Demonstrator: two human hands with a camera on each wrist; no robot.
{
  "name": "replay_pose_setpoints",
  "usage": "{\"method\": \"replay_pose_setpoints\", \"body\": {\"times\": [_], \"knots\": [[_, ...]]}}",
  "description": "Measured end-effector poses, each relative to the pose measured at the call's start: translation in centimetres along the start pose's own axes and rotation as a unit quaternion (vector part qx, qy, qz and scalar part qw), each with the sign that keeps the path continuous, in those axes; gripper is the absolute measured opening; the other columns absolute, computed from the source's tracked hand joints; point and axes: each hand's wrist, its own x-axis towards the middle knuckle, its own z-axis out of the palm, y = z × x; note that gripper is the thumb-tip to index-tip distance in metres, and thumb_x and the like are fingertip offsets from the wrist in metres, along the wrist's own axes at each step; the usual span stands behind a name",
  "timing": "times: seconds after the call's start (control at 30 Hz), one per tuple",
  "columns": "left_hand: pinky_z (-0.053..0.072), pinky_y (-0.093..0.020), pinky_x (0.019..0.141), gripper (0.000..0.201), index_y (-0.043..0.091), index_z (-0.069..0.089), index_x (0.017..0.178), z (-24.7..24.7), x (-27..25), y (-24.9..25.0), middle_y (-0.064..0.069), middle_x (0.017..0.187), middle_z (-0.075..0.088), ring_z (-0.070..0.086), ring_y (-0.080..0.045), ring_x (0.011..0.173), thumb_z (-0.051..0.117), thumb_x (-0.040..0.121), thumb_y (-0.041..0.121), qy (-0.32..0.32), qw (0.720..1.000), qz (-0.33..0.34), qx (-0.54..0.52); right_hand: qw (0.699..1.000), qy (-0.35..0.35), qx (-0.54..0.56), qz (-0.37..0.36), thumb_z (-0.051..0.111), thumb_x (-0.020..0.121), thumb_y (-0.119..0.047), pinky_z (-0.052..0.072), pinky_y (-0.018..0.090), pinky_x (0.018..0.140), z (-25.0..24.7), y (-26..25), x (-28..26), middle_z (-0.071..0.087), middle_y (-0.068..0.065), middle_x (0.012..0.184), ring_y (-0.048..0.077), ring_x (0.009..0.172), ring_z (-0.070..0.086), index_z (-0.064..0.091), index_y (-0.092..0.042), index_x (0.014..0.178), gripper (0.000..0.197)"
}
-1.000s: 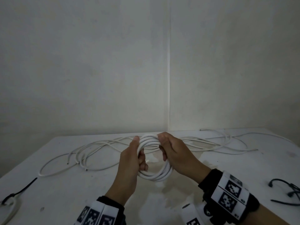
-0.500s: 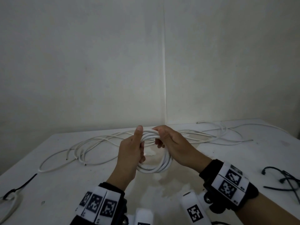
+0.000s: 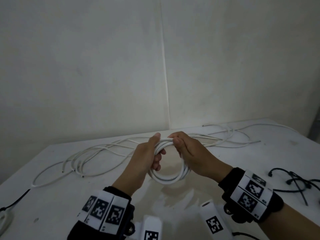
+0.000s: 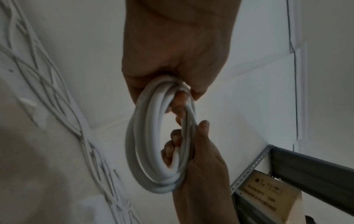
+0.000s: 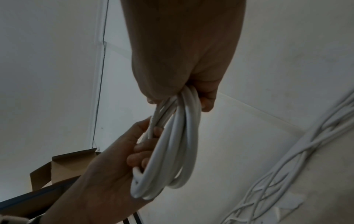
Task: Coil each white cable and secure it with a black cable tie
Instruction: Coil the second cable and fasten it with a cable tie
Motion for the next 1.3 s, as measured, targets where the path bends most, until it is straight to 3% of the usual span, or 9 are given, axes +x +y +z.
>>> {"method": "replay_pose_setpoints", "body": {"times": [0.13,0.23,0.47,0.67,0.8,0.9,1.07,1.2,1.3], "knots": [[0.029,-0.019,0.037,0.046,0.008,0.045,0.056,2.2,-0.1,0.2,0.005,0.035,0.029,0.025,-0.010,0.030,0.047,0.092,0.037,-0.003,0.999,-0.027,-0.026,1.000,0.003,-0.004,-0.010,0.030,0.095,-0.041,0.035,0.008,0.066,-1.2,0.8,-1.1,0.048,-0.017,0.075,-0.008,0.072,0.049,0.054,-0.012,0.106,0.039],[0.028,-0.021,0.040,0.047,0.010,0.044,0.052,4.3,0.0,0.0,0.005,0.033,0.031,0.026,-0.011,0.030,0.050,0.090,0.037,0.025,0.999,-0.023,-0.025,1.000,0.018,0.010,0.021,0.034,0.098,-0.033,0.035,0.004,0.071,-2.5,1.6,-1.9,0.048,-0.021,0.085,-0.015,0.078,0.049,0.053,-0.013,0.115,0.032],[0.025,-0.019,0.039,0.048,0.012,0.042,0.050,8.0,0.8,-0.7,0.007,0.032,0.031,0.025,-0.008,0.029,0.051,0.091,0.034,0.049,0.997,-0.005,-0.052,0.988,0.083,0.077,0.101,0.028,0.093,-0.034,0.042,0.012,0.073,-7.5,3.0,-4.8,0.055,-0.013,0.093,-0.005,0.077,0.055,0.048,-0.032,0.106,0.024],[0.024,-0.018,0.037,0.047,0.011,0.043,0.050,10.4,1.6,-1.5,0.007,0.032,0.031,0.024,-0.008,0.030,0.051,0.091,0.032,0.032,0.998,0.003,-0.057,0.975,0.103,-0.054,0.191,0.035,0.098,-0.023,0.040,0.009,0.067,-13.4,5.7,-8.7,0.058,-0.009,0.090,0.002,0.076,0.058,0.054,-0.025,0.103,0.020],[0.025,-0.017,0.037,0.048,0.010,0.044,0.049,11.7,2.2,-2.0,0.006,0.032,0.032,0.026,-0.008,0.030,0.053,0.091,0.032,0.023,0.998,0.014,-0.050,0.944,0.084,-0.159,0.277,0.042,0.096,-0.018,0.042,0.015,0.065,-17.8,7.2,-11.6,0.059,-0.007,0.086,0.006,0.076,0.058,0.055,-0.024,0.100,0.015],[0.025,-0.015,0.036,0.048,0.010,0.044,0.049,12.5,2.6,-2.2,0.006,0.031,0.032,0.026,-0.008,0.029,0.053,0.091,0.031,0.021,0.999,0.012,-0.049,0.903,-0.001,-0.228,0.364,0.047,0.094,-0.014,0.042,0.021,0.066,-19.7,8.5,-13.5,0.056,-0.002,0.091,0.016,0.079,0.055,0.055,-0.020,0.103,0.014],[0.026,-0.018,0.037,0.046,0.011,0.045,0.050,13.2,3.1,-2.4,0.006,0.032,0.033,0.027,-0.008,0.030,0.053,0.090,0.033,0.018,0.999,0.008,-0.045,0.833,-0.059,-0.319,0.448,0.052,0.092,-0.031,0.038,0.025,0.069,-19.1,10.4,-14.5,0.053,0.001,0.094,0.017,0.085,0.051,0.053,-0.015,0.096,0.017],[0.026,-0.019,0.039,0.046,0.013,0.045,0.050,13.3,3.2,-2.4,0.006,0.034,0.034,0.027,-0.008,0.032,0.053,0.090,0.033,0.017,0.999,0.008,-0.050,0.809,-0.083,-0.335,0.476,0.056,0.089,-0.032,0.032,0.019,0.056,-18.1,11.4,-13.7,0.049,0.005,0.097,0.019,0.084,0.047,0.046,-0.010,0.095,0.025],[0.026,-0.020,0.039,0.045,0.012,0.045,0.051,13.0,3.2,-2.3,0.007,0.035,0.034,0.027,-0.007,0.032,0.053,0.090,0.033,0.020,0.998,0.005,-0.055,0.805,-0.098,-0.333,0.480,0.054,0.089,-0.017,0.037,0.023,0.064,-17.6,12.1,-12.9,0.050,0.013,0.112,0.021,0.090,0.048,0.047,-0.004,0.109,0.025]]}}
